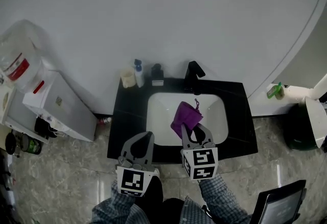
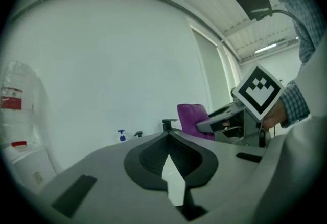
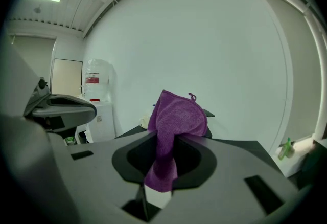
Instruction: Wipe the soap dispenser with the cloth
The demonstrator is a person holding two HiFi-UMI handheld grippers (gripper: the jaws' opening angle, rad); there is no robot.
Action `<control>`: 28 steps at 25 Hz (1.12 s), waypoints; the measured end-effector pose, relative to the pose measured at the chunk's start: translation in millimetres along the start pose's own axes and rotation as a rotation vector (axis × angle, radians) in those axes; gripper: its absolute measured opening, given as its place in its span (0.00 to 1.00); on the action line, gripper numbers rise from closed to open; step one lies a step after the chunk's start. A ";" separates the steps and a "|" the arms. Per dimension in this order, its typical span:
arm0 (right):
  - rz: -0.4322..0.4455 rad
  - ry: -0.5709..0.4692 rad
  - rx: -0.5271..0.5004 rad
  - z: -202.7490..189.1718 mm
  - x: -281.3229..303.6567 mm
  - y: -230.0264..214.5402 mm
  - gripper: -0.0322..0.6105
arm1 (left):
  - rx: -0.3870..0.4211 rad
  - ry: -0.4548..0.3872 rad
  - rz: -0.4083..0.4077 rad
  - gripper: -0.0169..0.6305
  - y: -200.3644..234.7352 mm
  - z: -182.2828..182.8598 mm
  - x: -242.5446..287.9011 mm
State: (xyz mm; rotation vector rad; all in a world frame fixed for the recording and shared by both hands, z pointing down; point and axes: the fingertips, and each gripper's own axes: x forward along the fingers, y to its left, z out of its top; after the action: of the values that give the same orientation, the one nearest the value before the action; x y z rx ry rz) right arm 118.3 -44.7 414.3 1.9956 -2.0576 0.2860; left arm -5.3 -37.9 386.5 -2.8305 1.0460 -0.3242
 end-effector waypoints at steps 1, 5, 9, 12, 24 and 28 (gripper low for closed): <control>0.010 -0.004 -0.004 -3.8 -13.3 3.1 0.17 | 0.021 0.003 -0.006 0.03 -13.2 0.5 -5.9; 0.043 -0.016 -0.003 -21.7 -65.9 12.8 0.17 | 0.048 -0.032 -0.020 0.03 -66.3 8.5 -33.7; 0.051 -0.003 0.012 -45.4 -112.1 16.2 0.17 | -0.020 -0.017 -0.041 0.03 -109.3 5.1 -63.5; 0.043 0.015 0.030 -59.2 -141.0 18.5 0.17 | -0.051 0.004 -0.046 0.03 -127.4 4.7 -84.0; -0.002 -0.017 0.083 -59.5 -185.8 51.6 0.17 | -0.038 0.010 -0.047 0.03 -120.2 6.4 -137.3; -0.014 -0.020 0.091 -58.9 -190.3 66.1 0.17 | -0.040 0.009 -0.045 0.03 -110.9 1.5 -154.1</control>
State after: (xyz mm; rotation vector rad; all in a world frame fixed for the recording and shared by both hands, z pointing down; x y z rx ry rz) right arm 59.5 156.7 411.9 2.0728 -2.0768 0.3651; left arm -49.2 146.7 379.2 -2.8945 1.0033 -0.3232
